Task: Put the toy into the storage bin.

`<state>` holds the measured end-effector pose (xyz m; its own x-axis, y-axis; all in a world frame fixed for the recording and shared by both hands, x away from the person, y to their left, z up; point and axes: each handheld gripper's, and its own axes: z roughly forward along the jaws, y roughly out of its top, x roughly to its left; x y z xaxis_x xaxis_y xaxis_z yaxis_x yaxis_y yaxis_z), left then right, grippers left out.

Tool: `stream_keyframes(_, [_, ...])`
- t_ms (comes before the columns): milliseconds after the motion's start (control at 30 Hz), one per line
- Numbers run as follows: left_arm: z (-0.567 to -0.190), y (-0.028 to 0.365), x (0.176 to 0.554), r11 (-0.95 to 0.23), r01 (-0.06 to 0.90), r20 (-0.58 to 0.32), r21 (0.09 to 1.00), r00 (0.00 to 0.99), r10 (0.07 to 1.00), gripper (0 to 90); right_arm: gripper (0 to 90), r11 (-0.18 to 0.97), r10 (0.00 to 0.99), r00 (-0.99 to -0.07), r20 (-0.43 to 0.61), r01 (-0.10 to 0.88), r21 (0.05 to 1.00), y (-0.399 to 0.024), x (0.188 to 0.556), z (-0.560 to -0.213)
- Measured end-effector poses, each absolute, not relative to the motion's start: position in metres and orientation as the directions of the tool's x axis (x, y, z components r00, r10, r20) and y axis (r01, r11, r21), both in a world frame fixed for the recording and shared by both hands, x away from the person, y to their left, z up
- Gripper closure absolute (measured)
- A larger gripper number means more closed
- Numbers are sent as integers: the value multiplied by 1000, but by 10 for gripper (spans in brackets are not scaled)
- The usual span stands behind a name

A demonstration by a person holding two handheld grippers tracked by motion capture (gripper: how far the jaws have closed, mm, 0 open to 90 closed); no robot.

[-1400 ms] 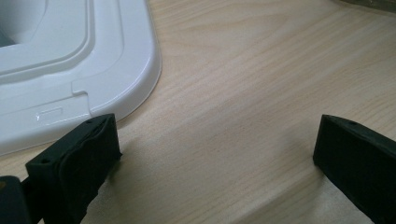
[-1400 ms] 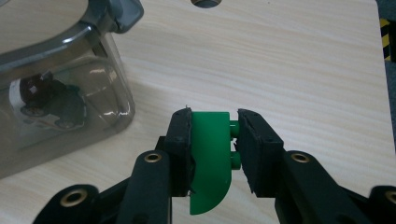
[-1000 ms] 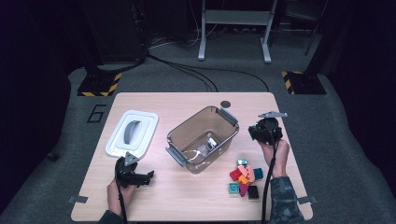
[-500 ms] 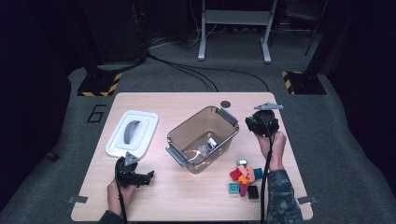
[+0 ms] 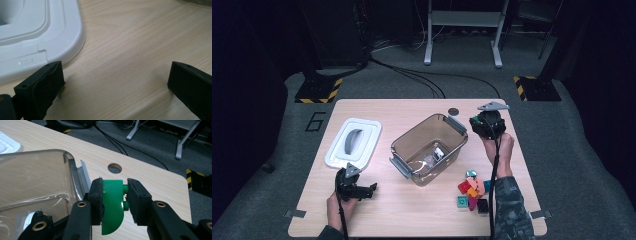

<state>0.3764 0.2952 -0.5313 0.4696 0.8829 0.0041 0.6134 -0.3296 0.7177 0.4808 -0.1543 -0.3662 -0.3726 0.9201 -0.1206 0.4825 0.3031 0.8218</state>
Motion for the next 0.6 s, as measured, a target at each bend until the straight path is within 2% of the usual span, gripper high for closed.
stream_keyframes(267, [-531,295,376,-330,613,4,718,470,883,3,663,333,901,-412,-140,446,831,-138,477,-355])
stream_keyframes(600, [-531,295,376,-330,613,4,718,470,883,4,663,425,839,-516,-172,425,799,-106,472,-359])
